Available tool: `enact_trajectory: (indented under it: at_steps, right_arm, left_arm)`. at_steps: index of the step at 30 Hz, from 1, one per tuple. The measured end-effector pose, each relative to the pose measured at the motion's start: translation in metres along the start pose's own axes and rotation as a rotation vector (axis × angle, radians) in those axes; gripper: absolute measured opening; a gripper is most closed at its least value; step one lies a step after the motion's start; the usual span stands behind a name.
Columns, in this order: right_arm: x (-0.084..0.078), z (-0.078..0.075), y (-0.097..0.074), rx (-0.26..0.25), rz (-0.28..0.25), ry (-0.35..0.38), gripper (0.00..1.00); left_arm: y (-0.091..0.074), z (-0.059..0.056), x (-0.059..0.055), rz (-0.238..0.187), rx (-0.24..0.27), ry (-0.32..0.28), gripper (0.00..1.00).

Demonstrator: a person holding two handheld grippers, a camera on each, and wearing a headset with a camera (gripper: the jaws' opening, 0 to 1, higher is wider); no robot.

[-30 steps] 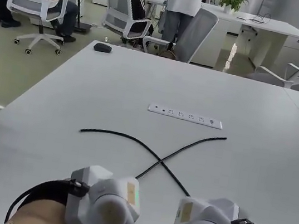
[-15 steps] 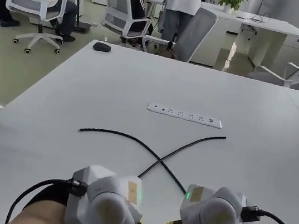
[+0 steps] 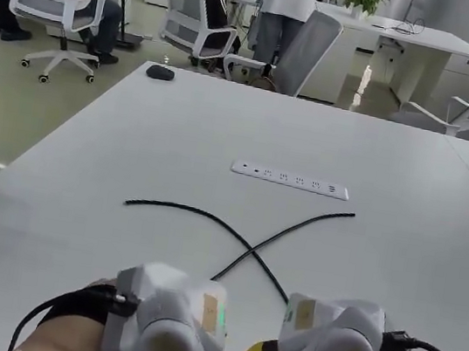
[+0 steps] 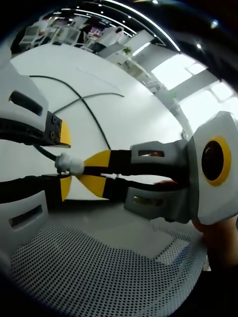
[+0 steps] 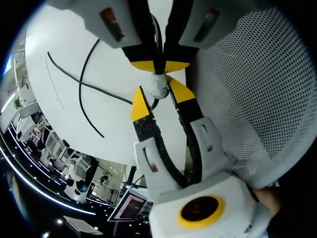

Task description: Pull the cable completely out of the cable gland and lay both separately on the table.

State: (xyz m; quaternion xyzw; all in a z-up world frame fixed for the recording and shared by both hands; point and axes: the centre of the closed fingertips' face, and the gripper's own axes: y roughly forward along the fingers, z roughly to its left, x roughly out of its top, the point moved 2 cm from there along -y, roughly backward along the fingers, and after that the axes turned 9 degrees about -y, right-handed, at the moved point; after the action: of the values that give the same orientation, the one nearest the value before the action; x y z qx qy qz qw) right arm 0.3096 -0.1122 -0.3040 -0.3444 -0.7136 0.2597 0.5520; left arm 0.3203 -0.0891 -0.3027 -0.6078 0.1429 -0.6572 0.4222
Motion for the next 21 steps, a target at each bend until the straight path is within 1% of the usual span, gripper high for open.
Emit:
enact_trajectory:
  at_steps: [1, 2, 3, 7, 12, 13, 15, 16, 17, 20, 21]
  right_arm:
    - [0.001, 0.000, 0.000, 0.000, -0.001, -0.006, 0.02]
    - [0.001, 0.001, 0.000, 0.004, 0.001, -0.014, 0.02]
    - [0.002, 0.001, 0.001, 0.002, -0.003, -0.017, 0.02]
    - [0.000, 0.001, 0.001, 0.000, 0.014, -0.029, 0.02]
    - [-0.003, 0.000, 0.002, -0.006, 0.024, -0.009, 0.03]
    - [-0.004, 0.000, 0.002, -0.006, 0.030, -0.007, 0.03]
    - [-0.009, 0.001, 0.004, -0.004, 0.051, -0.006, 0.03]
    - [-0.012, 0.001, 0.004, 0.000, 0.068, -0.004, 0.03]
    - [-0.016, 0.001, 0.005, 0.002, 0.084, 0.000, 0.03]
    - [-0.020, -0.001, 0.004, -0.001, 0.098, 0.019, 0.03]
    - [-0.024, -0.001, 0.004, -0.002, 0.113, 0.035, 0.03]
  left_arm:
    - [0.000, -0.002, -0.001, 0.007, -0.010, 0.008, 0.18]
    - [0.000, -0.003, 0.000, 0.013, -0.006, 0.021, 0.19]
    - [0.000, -0.005, 0.001, 0.011, -0.014, 0.033, 0.18]
    - [0.000, -0.005, 0.000, 0.022, -0.013, 0.027, 0.18]
    - [0.000, -0.002, -0.002, 0.032, -0.001, 0.007, 0.18]
    - [0.000, -0.001, -0.003, 0.034, 0.000, 0.004, 0.18]
    - [0.003, 0.004, -0.011, 0.069, 0.019, 0.008, 0.17]
    - [0.004, 0.005, -0.014, 0.076, 0.019, 0.011, 0.17]
    - [0.004, 0.005, -0.014, 0.078, 0.016, 0.003, 0.17]
    - [0.004, 0.008, -0.014, 0.079, 0.025, -0.013, 0.17]
    - [0.003, 0.008, -0.015, 0.082, 0.029, -0.015, 0.17]
